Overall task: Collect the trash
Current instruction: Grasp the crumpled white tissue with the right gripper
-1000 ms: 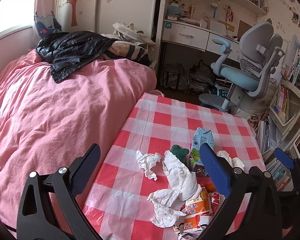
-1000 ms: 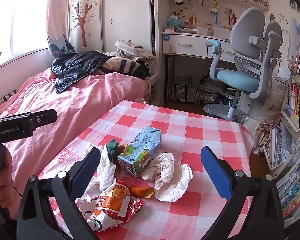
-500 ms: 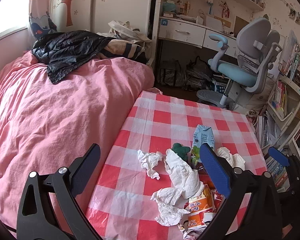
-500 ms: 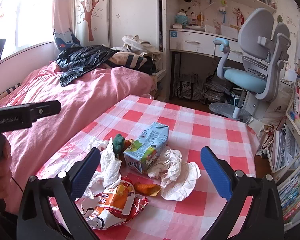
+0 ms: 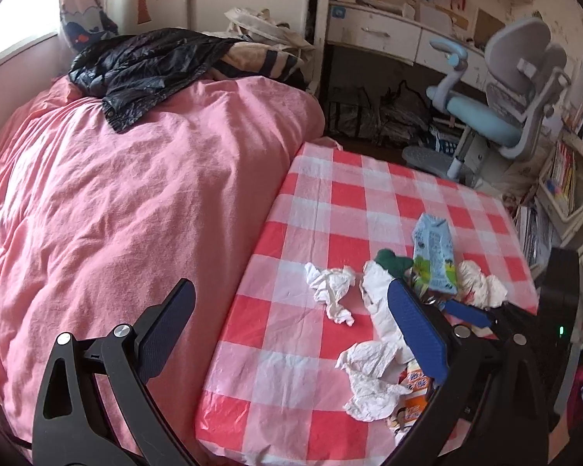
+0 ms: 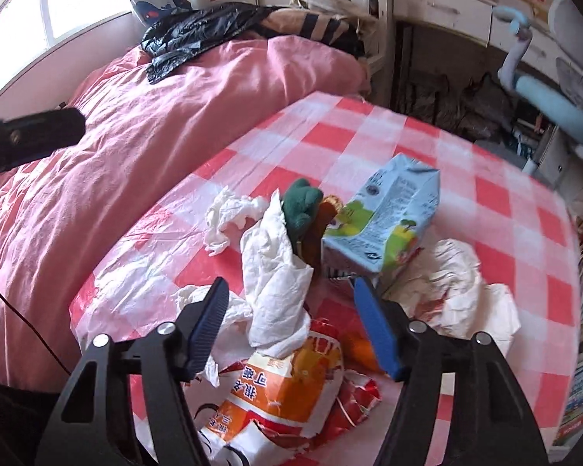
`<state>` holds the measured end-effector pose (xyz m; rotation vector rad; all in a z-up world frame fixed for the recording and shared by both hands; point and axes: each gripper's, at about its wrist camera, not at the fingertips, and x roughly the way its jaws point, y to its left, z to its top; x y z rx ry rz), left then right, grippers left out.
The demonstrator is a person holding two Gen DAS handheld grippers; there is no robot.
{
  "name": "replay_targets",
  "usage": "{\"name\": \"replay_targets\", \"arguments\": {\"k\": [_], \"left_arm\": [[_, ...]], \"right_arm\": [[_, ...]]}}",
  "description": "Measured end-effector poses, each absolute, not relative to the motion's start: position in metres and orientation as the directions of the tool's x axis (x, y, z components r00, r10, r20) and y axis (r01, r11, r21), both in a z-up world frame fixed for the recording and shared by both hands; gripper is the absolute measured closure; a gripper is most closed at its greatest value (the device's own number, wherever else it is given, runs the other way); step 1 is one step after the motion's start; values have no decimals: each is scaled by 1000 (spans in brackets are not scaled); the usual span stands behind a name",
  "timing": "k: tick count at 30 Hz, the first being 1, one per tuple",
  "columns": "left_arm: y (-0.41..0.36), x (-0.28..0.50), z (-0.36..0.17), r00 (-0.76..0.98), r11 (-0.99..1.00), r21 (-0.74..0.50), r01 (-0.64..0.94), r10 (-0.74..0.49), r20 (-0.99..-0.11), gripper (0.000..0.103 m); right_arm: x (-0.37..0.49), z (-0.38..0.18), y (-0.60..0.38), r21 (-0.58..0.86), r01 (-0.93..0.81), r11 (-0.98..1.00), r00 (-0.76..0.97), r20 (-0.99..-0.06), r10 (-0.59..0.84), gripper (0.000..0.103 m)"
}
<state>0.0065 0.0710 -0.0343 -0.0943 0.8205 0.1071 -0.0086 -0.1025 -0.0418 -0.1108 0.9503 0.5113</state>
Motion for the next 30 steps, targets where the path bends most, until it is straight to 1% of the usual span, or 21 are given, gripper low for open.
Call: {"name": "replay_targets", "arguments": {"k": [1, 3, 4, 6, 9, 13, 15, 18, 21, 24, 25, 26, 28, 29, 30], "left_arm": [[70, 7, -37, 666, 993, -12, -121, 72, -742, 7], [71, 9, -40, 652, 994, 18, -104, 82, -754, 7], [73, 10, -41, 647, 995, 21, -99, 81, -758, 7], [78, 12, -44, 632, 995, 30, -95, 83, -770, 7], [80, 16, -53, 594, 997, 42, -70, 75, -801, 7], [62, 21, -75, 523, 1000, -4, 24, -16, -852, 7], [44, 24, -89, 481, 996, 10, 88, -34, -876, 7], [22, 26, -108, 440, 989, 36, 144, -32, -898, 7], [11, 29, -119, 399, 985, 8, 171, -62, -915, 10], [6, 31, -129, 364, 981, -20, 191, -90, -927, 24], [4, 31, -133, 347, 979, -36, 201, -106, -932, 34], [2, 32, -137, 330, 976, -50, 214, -120, -936, 48], [-4, 30, -142, 316, 970, -46, 240, -123, -941, 62], [-7, 29, -143, 318, 966, -40, 254, -123, -940, 76], [-8, 28, -142, 317, 965, -51, 258, -135, -939, 85]], "right_arm": [[-4, -47, -101, 154, -461, 874, 448, -809, 379, 52], [2, -53, -102, 231, -457, 859, 398, -810, 430, 80], [2, -51, -103, 252, -451, 856, 393, -805, 445, 87], [1, -42, -106, 274, -452, 849, 406, -784, 470, 95], [-6, -23, -114, 283, -466, 839, 451, -740, 500, 95], [-15, 7, -133, 287, -480, 829, 548, -639, 539, 95], [-19, 18, -146, 296, -467, 833, 588, -600, 543, 95], [-15, 21, -155, 318, -452, 833, 603, -580, 548, 95], [-12, 21, -159, 318, -448, 835, 605, -580, 545, 95], [-14, 22, -161, 311, -450, 837, 606, -582, 542, 94], [-15, 23, -162, 309, -451, 837, 607, -582, 542, 94], [-15, 24, -164, 310, -450, 838, 608, -581, 541, 94], [-16, 26, -169, 311, -448, 838, 611, -578, 541, 93], [-16, 26, -171, 311, -446, 839, 613, -577, 540, 93], [-16, 26, -172, 311, -445, 840, 615, -576, 539, 93]]}}
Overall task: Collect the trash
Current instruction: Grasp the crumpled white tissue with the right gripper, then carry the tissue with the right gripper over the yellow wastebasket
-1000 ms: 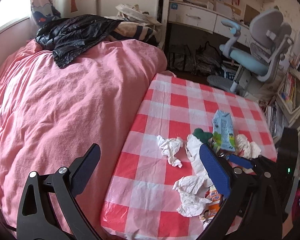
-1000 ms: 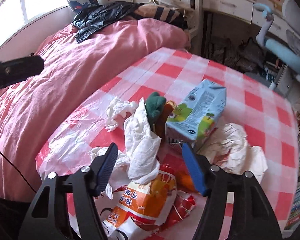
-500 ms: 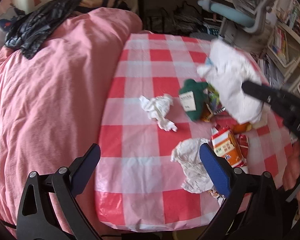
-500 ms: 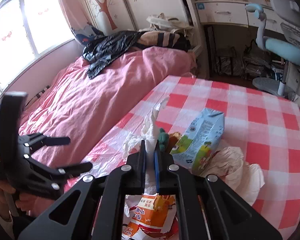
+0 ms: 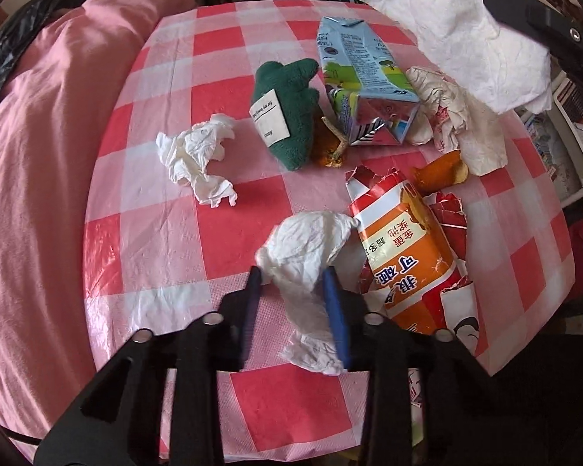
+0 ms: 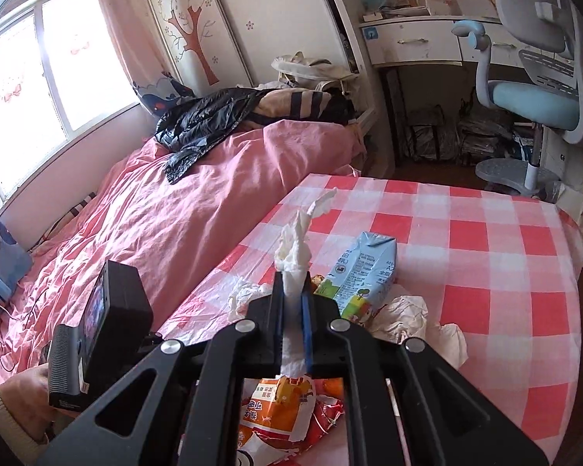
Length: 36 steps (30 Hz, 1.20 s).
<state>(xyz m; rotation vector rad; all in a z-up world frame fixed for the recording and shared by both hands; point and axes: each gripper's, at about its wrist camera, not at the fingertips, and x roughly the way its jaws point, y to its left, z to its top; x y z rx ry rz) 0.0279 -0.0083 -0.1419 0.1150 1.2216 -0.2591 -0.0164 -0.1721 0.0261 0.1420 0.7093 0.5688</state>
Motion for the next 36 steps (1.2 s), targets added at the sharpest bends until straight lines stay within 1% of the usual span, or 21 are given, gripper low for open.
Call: {"name": "replay_targets", "arguments": {"k": [1, 4, 7, 10, 14, 17, 20, 23, 28, 36], "left_arm": [[-7, 28, -142, 304, 963, -89, 253, -166, -938, 95], [-4, 27, -128, 366, 970, -97, 222, -175, -914, 95], [2, 29, -106, 442, 972, -139, 189, -210, -872, 96], [5, 26, -81, 535, 972, -163, 169, -229, -813, 96], [10, 18, -51, 649, 967, -206, 152, -255, -717, 95], [16, 9, -33, 711, 955, -243, 169, -289, -641, 95], [19, -10, -19, 748, 946, -263, 191, -314, -585, 95], [20, -28, -15, 757, 940, -270, 207, -329, -565, 95], [15, -53, -15, 758, 938, -259, 231, -340, -556, 95], [7, -99, -30, 742, 943, -250, 220, -328, -584, 95]], "right_arm": [[-17, 26, -174, 310, -443, 841, 617, -575, 537, 93], [-19, 27, -178, 305, -444, 843, 624, -570, 535, 93], [-22, 29, -183, 298, -444, 845, 630, -566, 531, 93], [-27, 31, -188, 302, -444, 844, 634, -560, 534, 93], [-40, 42, -191, 309, -457, 834, 645, -530, 550, 93], [-57, 52, -190, 310, -483, 819, 653, -496, 572, 93], [-77, 59, -189, 317, -502, 805, 658, -463, 593, 93], [-104, 58, -190, 337, -515, 788, 650, -447, 615, 93], [-157, 51, -194, 324, -524, 787, 649, -446, 616, 93], [-204, 12, -192, 313, -502, 806, 590, -559, 583, 93]]}}
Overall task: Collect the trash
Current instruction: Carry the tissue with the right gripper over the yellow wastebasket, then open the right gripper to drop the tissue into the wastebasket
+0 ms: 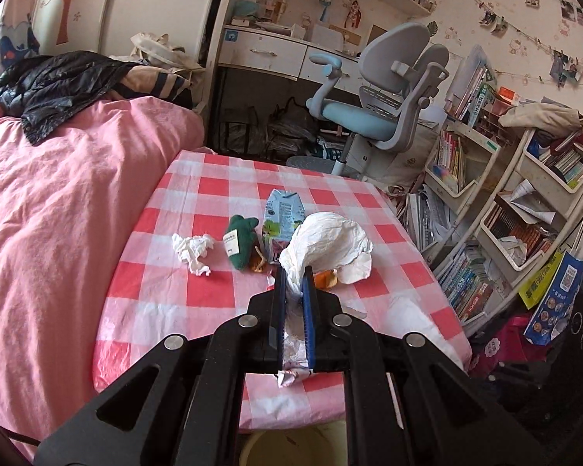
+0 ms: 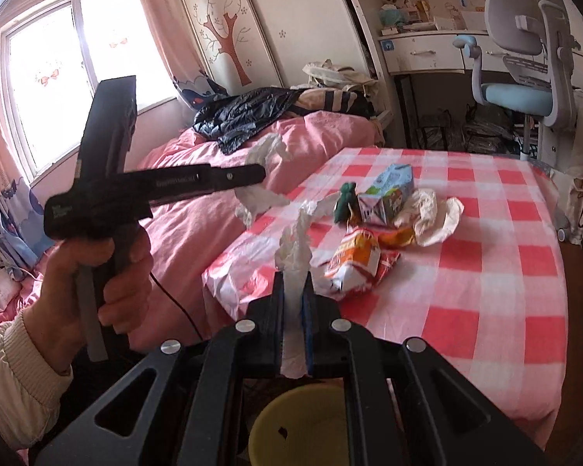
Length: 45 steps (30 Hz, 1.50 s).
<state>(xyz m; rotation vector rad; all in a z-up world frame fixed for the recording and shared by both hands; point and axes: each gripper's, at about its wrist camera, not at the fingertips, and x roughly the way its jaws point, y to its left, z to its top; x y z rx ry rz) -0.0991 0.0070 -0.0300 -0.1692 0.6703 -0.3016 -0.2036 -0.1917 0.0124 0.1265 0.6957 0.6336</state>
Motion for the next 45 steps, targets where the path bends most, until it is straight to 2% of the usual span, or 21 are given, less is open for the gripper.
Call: {"name": "replay_targets", "arguments": {"k": [9, 13, 16, 18, 26, 27, 29, 31, 32, 37, 41, 45], "left_arm": [[-13, -141, -60, 678, 939, -246, 242, -345, -649, 95], [-30, -158, -78, 630, 939, -223, 263, -342, -697, 95], [-41, -170, -93, 594, 941, -200, 272, -328, -735, 95], [-45, -174, -100, 577, 945, -183, 272, -313, -755, 95], [-50, -178, -130, 466, 952, -165, 257, -272, -842, 94], [-52, -178, -133, 453, 953, -155, 258, -261, -852, 91], [-54, -180, -138, 435, 955, -142, 260, -247, -866, 68], [-56, -182, -137, 452, 961, -113, 252, -221, -865, 53], [-57, -183, -135, 463, 962, -101, 253, -212, -861, 49], [-55, -186, -120, 540, 969, -67, 236, -188, -821, 37], [-49, -190, -99, 654, 983, -38, 181, -149, -741, 22], [-35, -190, -84, 716, 993, -49, 107, -111, -689, 16]], "right_arm": [[-237, -60, -177, 338, -459, 822, 410, -740, 533, 93], [-234, -84, -169, 292, -450, 844, 350, -812, 467, 91], [-230, -96, -171, 263, -426, 865, 332, -845, 420, 79], [-229, -99, -174, 243, -408, 880, 338, -855, 393, 58], [-221, -92, -198, 187, -307, 933, 423, -852, 309, 39], [-221, -91, -203, 185, -290, 939, 438, -847, 302, 36], [-221, -88, -213, 188, -244, 951, 475, -832, 286, 33], [-219, -83, -227, 199, -192, 961, 510, -816, 271, 30], [-219, -81, -233, 211, -165, 963, 526, -807, 267, 30], [-216, -73, -253, 261, -83, 962, 584, -770, 259, 28], [-218, -73, -249, 244, -85, 966, 604, -759, 245, 25], [-217, -76, -240, 210, -113, 971, 589, -773, 235, 24]]}}
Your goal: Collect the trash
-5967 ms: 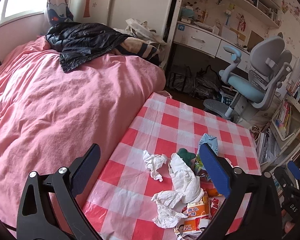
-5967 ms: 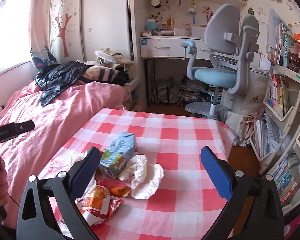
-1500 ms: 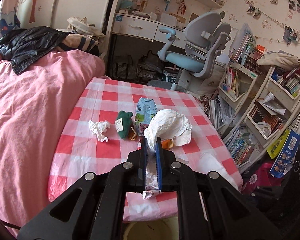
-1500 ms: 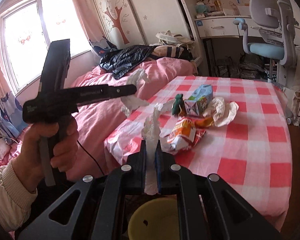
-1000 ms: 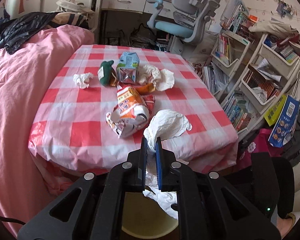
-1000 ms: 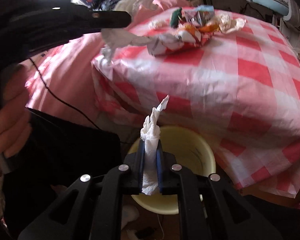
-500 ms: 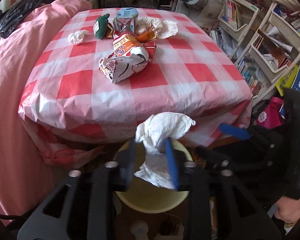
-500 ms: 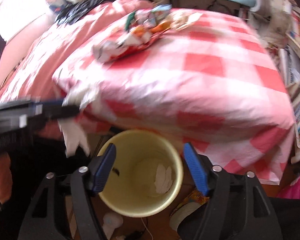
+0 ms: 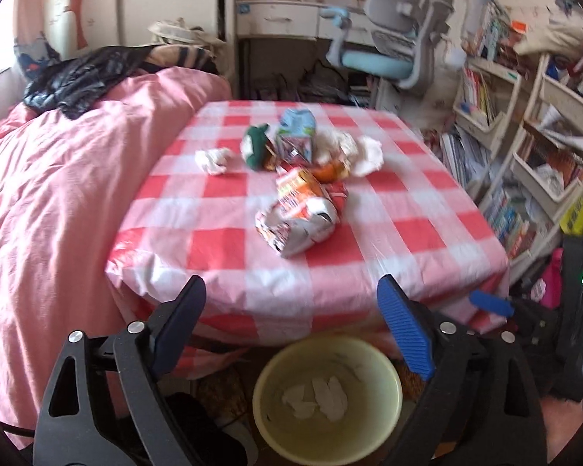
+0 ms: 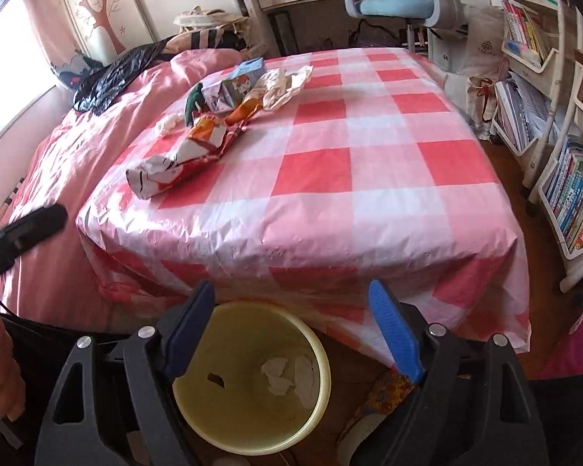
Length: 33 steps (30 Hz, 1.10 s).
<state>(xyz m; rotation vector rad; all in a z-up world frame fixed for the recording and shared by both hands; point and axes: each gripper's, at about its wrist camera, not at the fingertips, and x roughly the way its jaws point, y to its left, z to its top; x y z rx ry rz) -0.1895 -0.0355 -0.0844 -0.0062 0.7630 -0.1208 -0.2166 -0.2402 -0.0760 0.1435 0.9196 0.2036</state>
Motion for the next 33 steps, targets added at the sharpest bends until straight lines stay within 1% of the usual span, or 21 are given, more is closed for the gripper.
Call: {"name": "replay_targets", "arguments": {"k": [5, 9, 16, 20, 26, 33], "left_arm": [[-15, -186, -79, 736, 995, -99, 17, -79, -673, 10], [-3, -184, -79, 734, 991, -135, -23, -75, -675, 10], [1, -185, -79, 752, 990, -131, -48, -50, -658, 8], [3, -184, -80, 757, 989, -131, -63, -38, -653, 8], [9, -180, -87, 748, 984, -152, -89, -35, -663, 8], [5, -176, -94, 742, 988, -126, -94, -15, -670, 7]], "right_arm": [[-219, -80, -224, 148, -166, 975, 583, -782, 219, 23], [-221, -82, -214, 99, -203, 974, 585, -786, 201, 22], [-228, -78, -205, 47, -241, 969, 602, -776, 187, 22], [-229, -76, -202, 33, -252, 967, 613, -768, 186, 19], [-232, -72, -202, 32, -257, 966, 624, -758, 192, 19], [-234, -64, -211, 67, -248, 967, 644, -734, 216, 19]]}}
